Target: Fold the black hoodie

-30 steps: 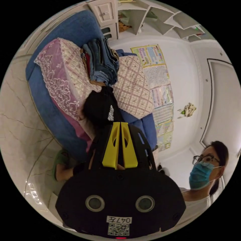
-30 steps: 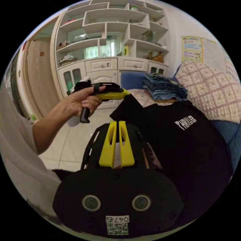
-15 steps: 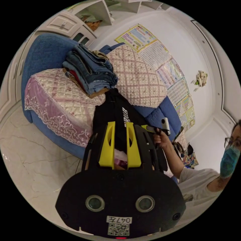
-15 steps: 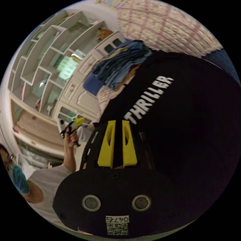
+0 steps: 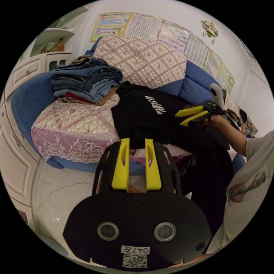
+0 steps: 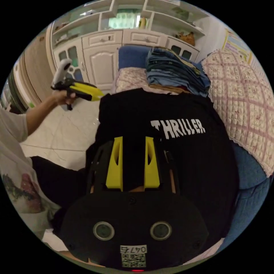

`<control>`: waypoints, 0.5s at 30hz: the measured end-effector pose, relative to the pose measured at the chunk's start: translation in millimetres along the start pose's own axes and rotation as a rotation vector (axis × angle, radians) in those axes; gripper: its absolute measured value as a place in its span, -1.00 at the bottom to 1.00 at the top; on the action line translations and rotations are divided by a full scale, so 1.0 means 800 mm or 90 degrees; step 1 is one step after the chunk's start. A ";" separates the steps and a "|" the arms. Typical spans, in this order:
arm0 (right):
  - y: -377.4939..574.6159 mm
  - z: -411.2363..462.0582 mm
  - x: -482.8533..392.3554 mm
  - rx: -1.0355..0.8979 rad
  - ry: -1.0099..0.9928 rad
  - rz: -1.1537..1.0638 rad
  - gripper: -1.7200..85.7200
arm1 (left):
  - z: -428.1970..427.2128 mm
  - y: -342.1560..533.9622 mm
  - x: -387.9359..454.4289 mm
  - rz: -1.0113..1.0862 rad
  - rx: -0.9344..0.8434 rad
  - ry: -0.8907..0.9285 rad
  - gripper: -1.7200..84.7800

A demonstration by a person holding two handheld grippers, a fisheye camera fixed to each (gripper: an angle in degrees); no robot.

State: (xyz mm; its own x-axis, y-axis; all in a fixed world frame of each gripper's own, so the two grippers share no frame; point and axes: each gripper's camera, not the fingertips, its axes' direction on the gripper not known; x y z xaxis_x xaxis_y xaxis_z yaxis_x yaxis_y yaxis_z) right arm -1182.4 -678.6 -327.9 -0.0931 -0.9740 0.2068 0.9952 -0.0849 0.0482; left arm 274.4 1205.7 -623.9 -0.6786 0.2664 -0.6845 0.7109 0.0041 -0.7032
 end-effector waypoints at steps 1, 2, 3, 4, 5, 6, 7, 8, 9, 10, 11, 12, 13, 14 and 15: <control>-0.002 0.005 0.004 -0.009 -0.005 0.003 -0.82 | 0.006 0.002 0.006 0.004 -0.002 -0.002 -0.78; -0.006 0.014 0.013 -0.017 -0.023 0.004 -0.87 | 0.018 0.005 0.016 0.011 -0.008 -0.006 -0.80; -0.008 0.017 0.021 -0.014 -0.029 0.005 -0.91 | 0.029 0.007 0.027 0.020 -0.014 -0.009 -0.87; -0.009 0.016 0.026 -0.004 -0.030 0.004 -0.92 | 0.033 0.007 0.033 0.024 -0.018 -0.013 -0.91; -0.010 0.011 0.037 0.021 -0.040 0.004 -0.94 | 0.039 0.008 0.043 0.028 -0.023 -0.034 -0.94; -0.012 0.005 0.054 0.043 -0.071 0.021 -0.95 | 0.041 0.008 0.053 0.042 -0.024 -0.040 -0.96; -0.013 0.002 0.065 0.054 -0.091 0.035 -0.96 | 0.040 0.006 0.058 0.048 -0.020 -0.040 -0.97; -0.014 -0.003 0.088 0.081 -0.132 0.067 -0.96 | 0.036 0.002 0.066 0.057 -0.007 -0.042 -0.97; -0.013 -0.005 0.114 0.109 -0.172 0.106 -0.96 | 0.032 -0.005 0.073 0.061 0.007 -0.050 -0.98; -0.013 -0.005 0.128 0.120 -0.191 0.127 -0.96 | 0.030 -0.009 0.076 0.062 0.011 -0.055 -0.98; -0.012 0.000 0.155 0.136 -0.231 0.172 -0.97 | 0.028 -0.019 0.080 0.062 0.015 -0.058 -0.98; -0.011 0.009 0.182 0.152 -0.269 0.222 -0.97 | 0.030 -0.031 0.081 0.059 0.010 -0.050 -0.98; -0.010 0.015 0.194 0.159 -0.287 0.244 -0.97 | 0.033 -0.037 0.082 0.056 0.004 -0.044 -0.98; -0.007 0.029 0.216 0.162 -0.315 0.289 -0.98 | 0.042 -0.048 0.081 0.050 -0.021 -0.033 -0.98; -0.005 0.045 0.234 0.149 -0.338 0.326 -0.98 | 0.053 -0.058 0.079 0.037 -0.051 -0.036 -0.98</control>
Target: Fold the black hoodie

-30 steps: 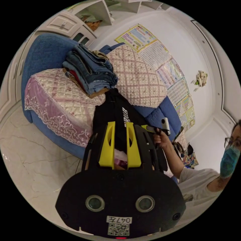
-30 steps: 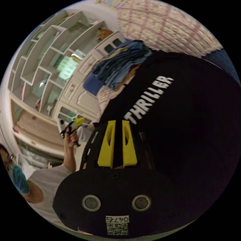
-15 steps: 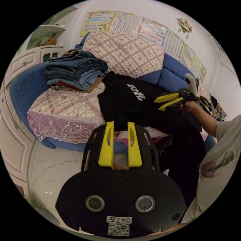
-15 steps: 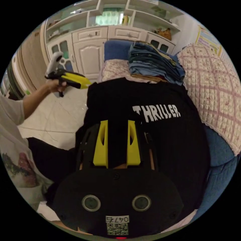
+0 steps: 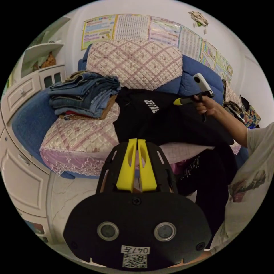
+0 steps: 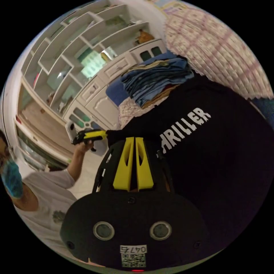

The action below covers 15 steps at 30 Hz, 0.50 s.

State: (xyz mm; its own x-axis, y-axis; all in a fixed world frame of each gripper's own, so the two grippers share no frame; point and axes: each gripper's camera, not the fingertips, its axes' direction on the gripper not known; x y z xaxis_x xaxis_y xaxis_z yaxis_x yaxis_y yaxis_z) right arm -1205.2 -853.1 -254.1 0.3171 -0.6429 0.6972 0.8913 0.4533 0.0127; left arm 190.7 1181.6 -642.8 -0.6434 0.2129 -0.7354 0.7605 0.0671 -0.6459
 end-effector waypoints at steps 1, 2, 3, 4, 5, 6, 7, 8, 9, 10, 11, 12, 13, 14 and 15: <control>-0.002 0.004 0.011 -0.007 -0.008 0.021 -0.98 | 0.006 -0.004 -0.001 -0.006 -0.014 -0.003 -0.98; -0.006 0.013 0.032 -0.021 -0.032 0.058 -0.98 | 0.019 -0.011 -0.002 -0.015 -0.046 0.002 -0.98; -0.006 0.019 0.051 -0.022 -0.054 0.087 -0.98 | 0.030 -0.017 -0.002 -0.021 -0.075 0.003 -0.98; -0.005 0.021 0.059 -0.017 -0.060 0.104 -0.98 | 0.035 -0.020 -0.002 -0.022 -0.084 0.000 -0.98; -0.002 0.022 0.074 -0.006 -0.074 0.138 -0.98 | 0.042 -0.024 0.000 -0.021 -0.098 0.001 -0.98; 0.002 0.021 0.090 0.010 -0.087 0.176 -0.99 | 0.048 -0.028 -0.001 -0.026 -0.111 0.009 -0.98; 0.004 0.019 0.097 0.022 -0.087 0.195 -0.99 | 0.051 -0.030 -0.003 -0.031 -0.115 0.011 -0.98; 0.010 0.011 0.107 0.051 -0.070 0.225 -0.98 | 0.054 -0.033 -0.007 -0.041 -0.116 0.017 -0.98; 0.015 0.000 0.110 0.087 -0.026 0.242 -0.98 | 0.055 -0.036 -0.012 -0.054 -0.114 0.032 -0.98; 0.017 -0.006 0.109 0.098 0.001 0.239 -0.98 | 0.055 -0.037 -0.015 -0.062 -0.111 0.040 -0.98; 0.019 -0.013 0.100 0.099 0.049 0.219 -0.96 | 0.053 -0.038 -0.022 -0.081 -0.100 0.052 -0.98; 0.020 -0.014 0.081 0.077 0.072 0.166 -0.94 | 0.048 -0.038 -0.028 -0.094 -0.086 0.062 -0.98; 0.020 -0.012 0.068 0.060 0.071 0.125 -0.93 | 0.045 -0.039 -0.031 -0.098 -0.079 0.067 -0.98; 0.025 -0.003 0.041 0.016 0.061 0.050 -0.92 | 0.040 -0.039 -0.035 -0.102 -0.068 0.077 -0.98; 0.032 0.010 0.016 -0.027 0.058 -0.004 -0.91 | 0.036 -0.039 -0.038 -0.105 -0.058 0.089 -0.98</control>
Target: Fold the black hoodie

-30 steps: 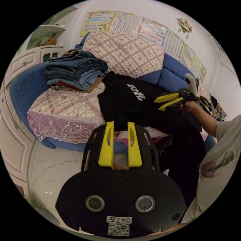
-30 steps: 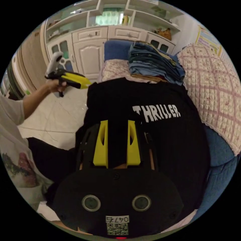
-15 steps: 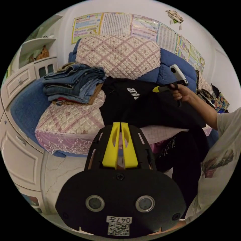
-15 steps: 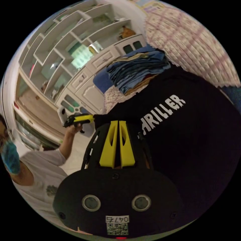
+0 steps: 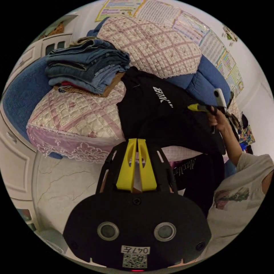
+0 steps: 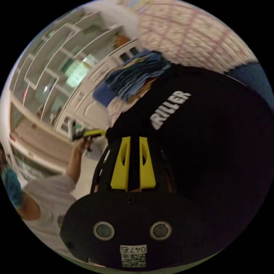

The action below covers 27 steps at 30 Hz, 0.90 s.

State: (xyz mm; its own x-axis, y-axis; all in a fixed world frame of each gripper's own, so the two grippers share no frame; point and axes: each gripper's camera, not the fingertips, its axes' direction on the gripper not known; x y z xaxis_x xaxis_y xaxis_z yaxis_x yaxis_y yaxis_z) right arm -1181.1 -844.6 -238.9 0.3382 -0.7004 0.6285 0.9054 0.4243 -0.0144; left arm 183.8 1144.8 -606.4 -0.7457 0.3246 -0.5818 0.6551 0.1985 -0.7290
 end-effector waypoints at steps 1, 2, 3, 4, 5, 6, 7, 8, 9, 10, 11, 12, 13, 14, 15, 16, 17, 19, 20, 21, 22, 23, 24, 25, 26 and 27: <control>0.004 0.006 -0.012 -0.018 0.002 -0.024 -0.91 | -0.002 0.000 -0.001 0.000 0.004 0.006 -0.98; 0.012 0.020 -0.034 -0.049 0.017 -0.062 -0.90 | -0.005 -0.001 -0.002 0.001 0.010 0.014 -0.98; 0.018 0.035 -0.049 -0.072 0.043 -0.083 -0.88 | -0.008 -0.002 -0.002 0.001 0.014 0.019 -0.98; 0.020 0.043 -0.055 -0.083 0.058 -0.088 -0.88 | -0.009 -0.003 -0.002 0.002 0.014 0.020 -0.98; 0.021 0.058 -0.061 -0.103 0.095 -0.092 -0.88 | -0.011 -0.005 -0.002 0.005 0.012 0.021 -0.98; 0.020 0.072 -0.062 -0.118 0.119 -0.086 -0.91 | -0.014 -0.008 -0.002 0.010 0.013 0.025 -0.98; 0.020 0.078 -0.062 -0.127 0.115 -0.085 -0.92 | -0.016 -0.010 -0.002 0.012 0.014 0.028 -0.98; 0.019 0.086 -0.062 -0.141 0.076 -0.090 -0.94 | -0.021 -0.013 -0.001 0.016 0.019 0.034 -0.98; 0.019 0.087 -0.066 -0.134 0.031 -0.097 -0.95 | -0.027 -0.015 -0.001 0.021 0.026 0.038 -0.98; 0.021 0.085 -0.070 -0.125 0.019 -0.103 -0.96 | -0.031 -0.016 -0.002 0.023 0.030 0.038 -0.98; 0.025 0.080 -0.079 -0.114 0.015 -0.120 -0.96 | -0.037 -0.018 -0.005 0.022 0.033 0.034 -0.98; 0.030 0.080 -0.087 -0.114 0.015 -0.133 -0.97 | -0.040 -0.019 -0.009 0.024 0.029 0.032 -0.98; 0.033 0.082 -0.089 -0.118 0.014 -0.136 -0.97 | -0.041 -0.020 -0.012 0.025 0.026 0.035 -0.98; 0.038 0.090 -0.093 -0.136 0.014 -0.142 -0.98 | -0.039 -0.020 -0.017 0.026 0.015 0.047 -0.98; 0.043 0.102 -0.094 -0.158 0.028 -0.144 -0.98 | -0.034 -0.021 -0.022 0.023 0.001 0.055 -0.98; 0.045 0.110 -0.093 -0.170 0.038 -0.143 -0.98 | -0.031 -0.021 -0.023 0.021 -0.006 0.054 -0.98; 0.049 0.125 -0.092 -0.200 0.046 -0.143 -0.98 | -0.023 -0.022 -0.025 0.017 -0.023 0.050 -0.98; 0.053 0.144 -0.091 -0.255 0.037 -0.140 -0.98 | -0.014 -0.023 -0.026 0.010 -0.044 0.039 -0.98; 0.056 0.150 -0.091 -0.268 0.037 -0.141 -0.97 | -0.012 -0.024 -0.027 0.002 -0.044 0.035 -0.98; 0.061 0.146 -0.094 -0.266 0.039 -0.158 -0.97 | -0.017 -0.025 -0.028 -0.010 -0.033 0.023 -0.98; 0.062 0.141 -0.095 -0.261 0.039 -0.167 -0.97 | -0.021 -0.025 -0.029 -0.016 -0.024 0.011 -0.98; 0.064 0.126 -0.095 -0.241 0.037 -0.177 -0.96 | -0.034 -0.025 -0.029 -0.023 -0.004 -0.014 -0.97; 0.063 0.106 -0.091 -0.204 0.039 -0.173 -0.96 | -0.050 -0.026 -0.023 -0.016 0.018 -0.031 -0.97; 0.062 0.096 -0.087 -0.182 0.043 -0.167 -0.95 | -0.059 -0.027 -0.016 -0.005 0.031 -0.037 -0.96; 0.060 0.076 -0.078 -0.139 0.060 -0.149 -0.95 | -0.074 -0.031 0.005 0.032 0.053 -0.040 -0.96; 0.056 0.060 -0.066 -0.097 0.092 -0.122 -0.94 | -0.083 -0.040 0.034 0.081 0.065 -0.030 -0.96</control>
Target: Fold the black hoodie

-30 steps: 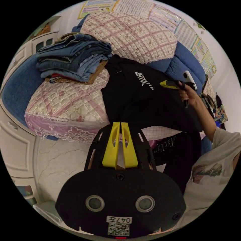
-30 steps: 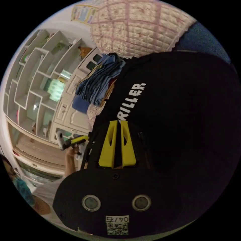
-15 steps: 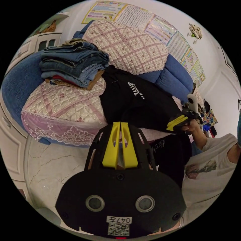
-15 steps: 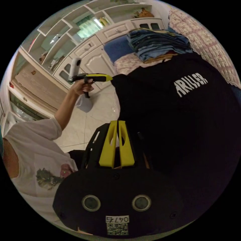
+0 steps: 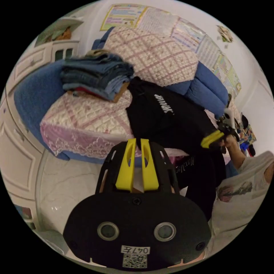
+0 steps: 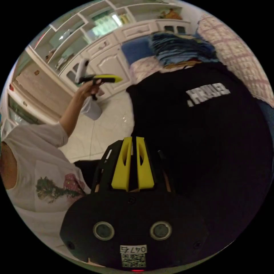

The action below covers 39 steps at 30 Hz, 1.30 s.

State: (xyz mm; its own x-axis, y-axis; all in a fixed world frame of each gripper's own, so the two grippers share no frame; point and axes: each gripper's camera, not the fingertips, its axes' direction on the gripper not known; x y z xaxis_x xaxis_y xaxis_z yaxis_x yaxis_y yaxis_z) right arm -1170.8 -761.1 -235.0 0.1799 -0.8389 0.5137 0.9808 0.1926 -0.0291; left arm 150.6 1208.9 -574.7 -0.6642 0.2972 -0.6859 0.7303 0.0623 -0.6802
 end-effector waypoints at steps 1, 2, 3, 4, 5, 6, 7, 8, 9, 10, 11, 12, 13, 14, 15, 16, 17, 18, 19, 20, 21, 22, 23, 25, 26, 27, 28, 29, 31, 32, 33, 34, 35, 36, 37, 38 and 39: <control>0.000 -0.005 0.008 0.016 0.018 0.019 -0.94 | -0.001 -0.008 0.014 0.024 0.003 0.009 -0.96; -0.001 -0.013 0.022 0.042 0.046 0.054 -0.94 | 0.006 -0.023 0.043 0.068 0.002 0.030 -0.97; -0.003 -0.015 0.034 0.058 0.064 0.080 -0.93 | 0.023 -0.039 0.070 0.105 -0.013 0.051 -0.97; -0.005 -0.014 0.040 0.062 0.072 0.091 -0.93 | 0.035 -0.047 0.081 0.121 -0.025 0.060 -0.97; -0.008 -0.009 0.050 0.062 0.087 0.110 -0.91 | 0.062 -0.061 0.100 0.144 -0.056 0.076 -0.98; -0.011 -0.001 0.059 0.056 0.094 0.123 -0.91 | 0.090 -0.072 0.112 0.154 -0.083 0.084 -0.98; -0.013 0.004 0.062 0.055 0.094 0.126 -0.90 | 0.103 -0.077 0.115 0.154 -0.094 0.085 -0.98; -0.014 0.013 0.066 0.052 0.092 0.132 -0.90 | 0.127 -0.087 0.119 0.151 -0.114 0.086 -0.98; -0.015 0.023 0.069 0.045 0.095 0.138 -0.90 | 0.147 -0.095 0.120 0.143 -0.131 0.084 -0.98; -0.014 0.029 0.070 0.040 0.100 0.141 -0.91 | 0.155 -0.100 0.121 0.140 -0.136 0.078 -0.98; -0.013 0.040 0.072 0.025 0.111 0.145 -0.92 | 0.168 -0.107 0.124 0.143 -0.145 0.069 -0.98; -0.009 0.048 0.071 0.015 0.119 0.146 -0.94 | 0.180 -0.116 0.126 0.145 -0.153 0.065 -0.98; -0.006 0.050 0.069 0.016 0.118 0.144 -0.94 | 0.186 -0.120 0.126 0.144 -0.157 0.064 -0.98; 0.001 0.051 0.065 0.032 0.125 0.136 -0.95 | 0.197 -0.130 0.124 0.141 -0.166 0.060 -0.98; 0.008 0.051 0.062 0.043 0.129 0.130 -0.96 | 0.207 -0.140 0.118 0.134 -0.176 0.048 -0.98; 0.012 0.052 0.061 0.046 0.129 0.130 -0.96 | 0.212 -0.145 0.114 0.127 -0.181 0.039 -0.98; 0.018 0.054 0.060 0.047 0.126 0.132 -0.96 | 0.220 -0.156 0.105 0.112 -0.186 0.021 -0.98; 0.024 0.058 0.060 0.046 0.122 0.133 -0.96 | 0.224 -0.167 0.094 0.093 -0.181 0.014 -0.98; 0.027 0.061 0.060 0.045 0.121 0.133 -0.96 | 0.224 -0.173 0.087 0.079 -0.174 0.015 -0.98; 0.032 0.066 0.060 0.042 0.119 0.134 -0.96 | 0.222 -0.185 0.073 0.052 -0.154 0.027 -0.98; 0.038 0.071 0.060 0.043 0.117 0.135 -0.96 | 0.219 -0.195 0.056 0.023 -0.132 0.035 -0.98; 0.041 0.074 0.059 0.045 0.115 0.136 -0.96 | 0.219 -0.200 0.048 0.008 -0.123 0.029 -0.98; 0.046 0.079 0.059 0.047 0.113 0.137 -0.97 | 0.219 -0.208 0.029 -0.025 -0.110 -0.012 -0.98; 0.054 0.086 0.057 0.048 0.111 0.137 -0.97 | 0.215 -0.214 0.000 -0.084 -0.081 -0.100 -0.98; 0.060 0.091 0.056 0.049 0.110 0.137 -0.97 | 0.208 -0.215 -0.016 -0.123 -0.053 -0.140 -0.98; 0.066 0.096 0.054 0.049 0.110 0.137 -0.97 | 0.199 -0.214 -0.027 -0.145 -0.029 -0.146 -0.98; 0.069 0.098 0.054 0.050 0.110 0.136 -0.97 | 0.195 -0.213 -0.029 -0.147 -0.019 -0.136 -0.98; 0.074 0.104 0.052 0.050 0.109 0.137 -0.97 | 0.192 -0.213 -0.028 -0.127 -0.006 -0.088 -0.98; 0.083 0.113 0.050 0.048 0.107 0.137 -0.98 | 0.198 -0.217 -0.011 -0.049 -0.015 0.032 -0.98; 0.089 0.119 0.048 0.048 0.107 0.136 -0.98 | 0.208 -0.221 0.007 0.017 -0.038 0.110 -0.98; 0.095 0.125 0.046 0.048 0.107 0.137 -0.98 | 0.225 -0.225 0.025 0.068 -0.078 0.146 -0.98; 0.098 0.128 0.045 0.048 0.107 0.137 -0.98 | 0.236 -0.227 0.034 0.088 -0.103 0.142 -0.98; 0.105 0.134 0.042 0.048 0.106 0.138 -0.98 | 0.263 -0.230 0.047 0.119 -0.155 0.097 -0.98; 0.111 0.140 0.040 0.048 0.107 0.139 -0.98 | 0.293 -0.233 0.052 0.135 -0.200 0.042 -0.98; 0.115 0.144 0.038 0.047 0.107 0.138 -0.98 | 0.308 -0.234 0.052 0.139 -0.219 0.027 -0.98; 0.122 0.150 0.035 0.047 0.108 0.138 -0.98 | 0.335 -0.238 0.048 0.139 -0.247 0.042 -0.98; 0.129 0.157 0.033 0.046 0.107 0.138 -0.98 | 0.354 -0.244 0.041 0.128 -0.253 0.082 -0.98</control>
State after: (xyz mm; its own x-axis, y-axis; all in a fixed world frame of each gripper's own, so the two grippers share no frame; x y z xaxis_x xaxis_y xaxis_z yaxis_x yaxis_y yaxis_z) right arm -1074.0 -699.5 -117.0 0.4014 -0.8454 0.3523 0.9110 0.4084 -0.0580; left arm -58.7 936.6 -537.7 -0.4960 0.4554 -0.7393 0.8640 0.3439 -0.3678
